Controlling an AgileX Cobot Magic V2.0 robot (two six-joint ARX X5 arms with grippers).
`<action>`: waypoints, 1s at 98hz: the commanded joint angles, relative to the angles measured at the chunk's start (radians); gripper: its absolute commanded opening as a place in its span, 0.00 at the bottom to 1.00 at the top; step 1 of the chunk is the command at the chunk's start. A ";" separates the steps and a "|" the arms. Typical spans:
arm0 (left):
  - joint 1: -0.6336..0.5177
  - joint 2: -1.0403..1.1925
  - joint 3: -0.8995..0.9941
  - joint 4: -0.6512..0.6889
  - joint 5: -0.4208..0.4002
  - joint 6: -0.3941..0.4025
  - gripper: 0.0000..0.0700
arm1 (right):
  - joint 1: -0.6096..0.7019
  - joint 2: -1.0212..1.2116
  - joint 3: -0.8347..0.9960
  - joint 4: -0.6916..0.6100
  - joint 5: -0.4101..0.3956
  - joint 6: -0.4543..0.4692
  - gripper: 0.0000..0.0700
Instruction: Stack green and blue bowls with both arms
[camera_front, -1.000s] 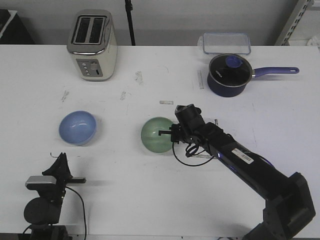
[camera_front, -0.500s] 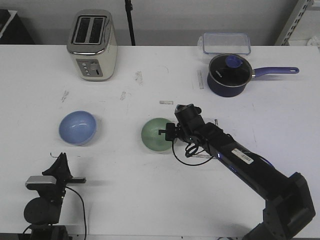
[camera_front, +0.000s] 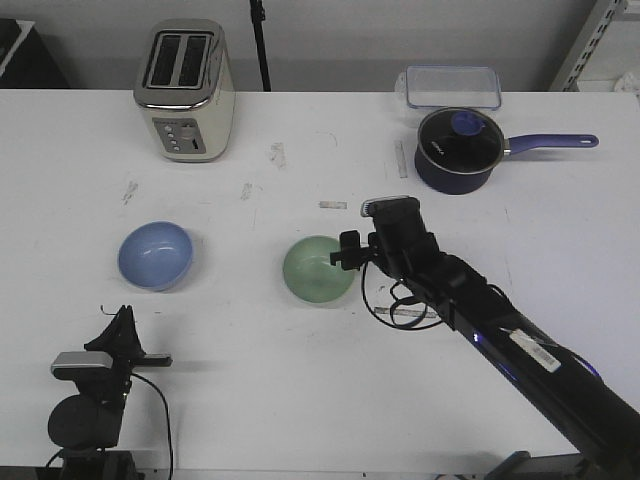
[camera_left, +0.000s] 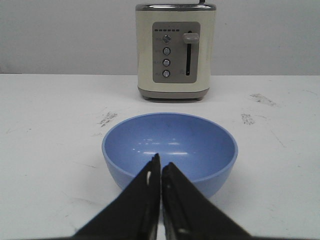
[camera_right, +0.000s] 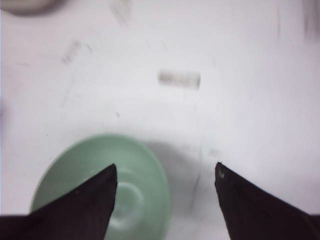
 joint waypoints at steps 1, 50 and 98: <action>0.001 -0.002 -0.022 0.016 0.002 0.009 0.00 | -0.011 -0.046 -0.040 0.063 0.014 -0.220 0.56; 0.001 -0.002 -0.022 0.016 0.002 0.009 0.00 | -0.379 -0.544 -0.463 0.377 -0.039 -0.394 0.01; 0.001 -0.002 -0.022 0.016 0.002 0.009 0.00 | -0.563 -1.209 -0.911 0.456 -0.037 -0.383 0.01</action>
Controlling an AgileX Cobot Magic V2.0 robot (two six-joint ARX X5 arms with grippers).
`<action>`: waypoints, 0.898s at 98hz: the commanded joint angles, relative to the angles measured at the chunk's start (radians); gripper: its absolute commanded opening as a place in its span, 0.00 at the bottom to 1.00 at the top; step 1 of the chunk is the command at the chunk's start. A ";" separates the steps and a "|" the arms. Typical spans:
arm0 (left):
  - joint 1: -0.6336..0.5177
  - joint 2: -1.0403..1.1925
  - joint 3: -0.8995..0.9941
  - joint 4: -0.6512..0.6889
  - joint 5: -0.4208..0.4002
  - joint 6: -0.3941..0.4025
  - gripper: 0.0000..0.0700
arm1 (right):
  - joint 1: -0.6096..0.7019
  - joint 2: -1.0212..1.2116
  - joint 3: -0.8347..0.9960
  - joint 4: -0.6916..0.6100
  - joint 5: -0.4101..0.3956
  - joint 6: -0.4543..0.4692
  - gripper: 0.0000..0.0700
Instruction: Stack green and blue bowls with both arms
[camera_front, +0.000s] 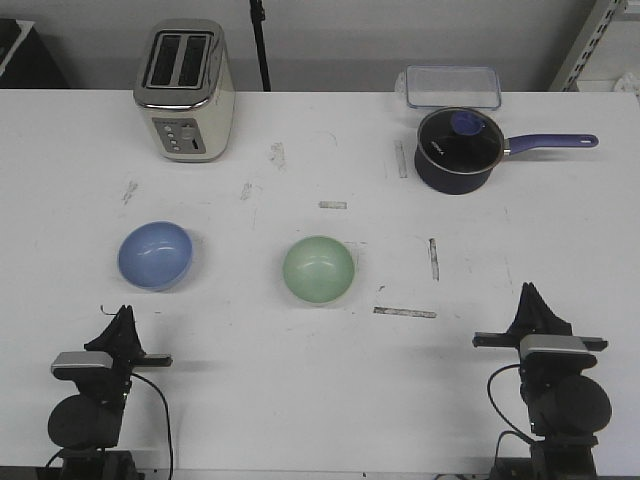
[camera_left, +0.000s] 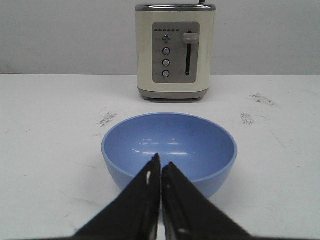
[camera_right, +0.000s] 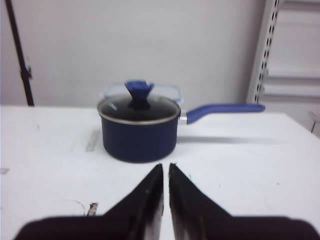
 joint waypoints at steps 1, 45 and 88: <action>0.001 -0.002 -0.022 0.016 0.002 0.009 0.00 | 0.000 -0.043 0.003 0.002 -0.001 0.000 0.01; 0.001 -0.002 -0.022 0.016 0.002 0.009 0.00 | 0.000 -0.164 0.003 -0.004 0.000 0.000 0.01; 0.001 -0.002 -0.022 0.016 0.002 0.009 0.00 | 0.000 -0.165 0.003 -0.004 0.000 0.000 0.01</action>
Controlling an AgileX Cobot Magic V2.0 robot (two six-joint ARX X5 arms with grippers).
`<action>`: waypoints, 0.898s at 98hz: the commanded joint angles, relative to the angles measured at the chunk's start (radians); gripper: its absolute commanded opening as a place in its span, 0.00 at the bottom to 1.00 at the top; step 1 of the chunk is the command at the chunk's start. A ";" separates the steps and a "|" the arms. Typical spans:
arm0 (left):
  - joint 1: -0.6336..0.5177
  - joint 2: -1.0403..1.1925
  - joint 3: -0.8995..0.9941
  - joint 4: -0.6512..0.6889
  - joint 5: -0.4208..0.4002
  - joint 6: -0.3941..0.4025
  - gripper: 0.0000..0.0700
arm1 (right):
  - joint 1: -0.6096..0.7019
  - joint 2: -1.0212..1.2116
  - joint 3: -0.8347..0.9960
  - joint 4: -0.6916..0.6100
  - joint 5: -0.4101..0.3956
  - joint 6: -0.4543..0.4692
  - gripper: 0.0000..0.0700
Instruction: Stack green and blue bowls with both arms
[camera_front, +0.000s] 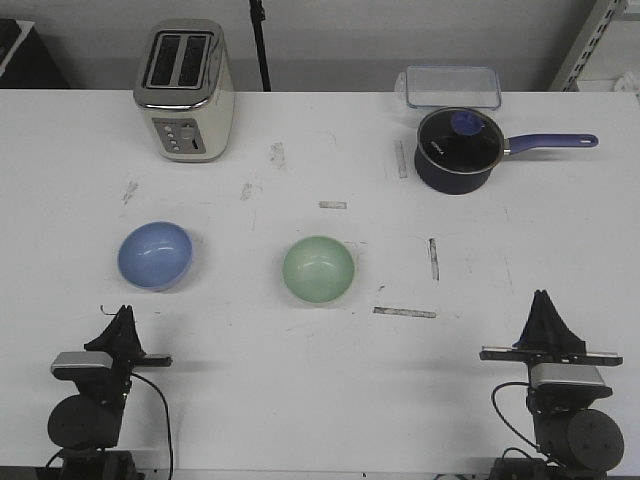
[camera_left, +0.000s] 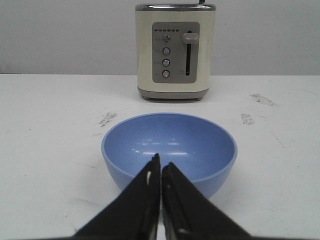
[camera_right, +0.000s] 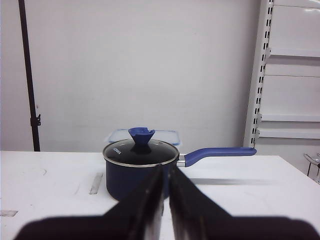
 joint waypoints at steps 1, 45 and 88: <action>0.001 -0.002 -0.022 0.016 0.002 0.009 0.00 | 0.000 -0.003 0.003 0.010 0.000 0.000 0.01; 0.001 -0.002 -0.006 0.024 0.000 -0.075 0.00 | 0.000 -0.003 0.003 0.010 0.000 0.000 0.01; 0.001 0.079 0.236 -0.012 -0.003 0.071 0.00 | 0.000 -0.003 0.003 0.010 0.000 0.000 0.01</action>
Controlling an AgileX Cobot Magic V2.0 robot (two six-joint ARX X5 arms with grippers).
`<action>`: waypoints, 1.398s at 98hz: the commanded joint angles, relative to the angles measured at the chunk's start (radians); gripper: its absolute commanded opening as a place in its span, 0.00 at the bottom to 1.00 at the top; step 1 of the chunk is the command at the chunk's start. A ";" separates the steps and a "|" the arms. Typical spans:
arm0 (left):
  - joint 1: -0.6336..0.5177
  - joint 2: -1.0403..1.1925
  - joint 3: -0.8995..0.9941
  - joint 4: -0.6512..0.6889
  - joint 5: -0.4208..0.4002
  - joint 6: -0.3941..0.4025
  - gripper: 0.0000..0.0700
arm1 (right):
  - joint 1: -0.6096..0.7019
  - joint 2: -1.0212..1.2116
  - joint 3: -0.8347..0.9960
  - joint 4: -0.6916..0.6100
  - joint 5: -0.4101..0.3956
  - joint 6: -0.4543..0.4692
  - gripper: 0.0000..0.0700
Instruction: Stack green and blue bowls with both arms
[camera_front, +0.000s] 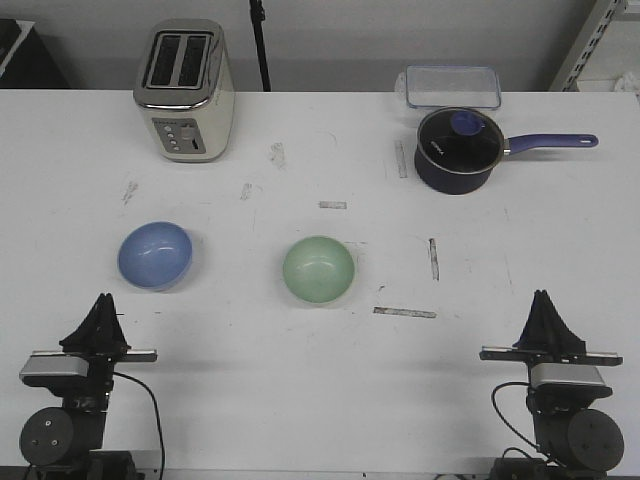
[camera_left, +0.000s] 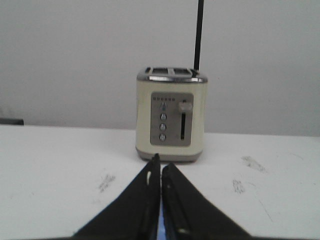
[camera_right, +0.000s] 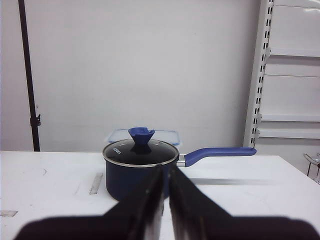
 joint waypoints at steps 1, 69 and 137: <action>0.001 0.040 0.062 -0.042 -0.001 0.087 0.00 | 0.000 -0.003 0.003 0.010 0.000 0.000 0.01; 0.001 0.761 0.720 -0.525 -0.001 0.065 0.00 | 0.000 -0.003 0.003 0.010 0.000 0.000 0.01; 0.217 1.379 1.181 -1.119 0.175 -0.171 0.00 | 0.000 -0.003 0.003 0.010 0.000 0.000 0.01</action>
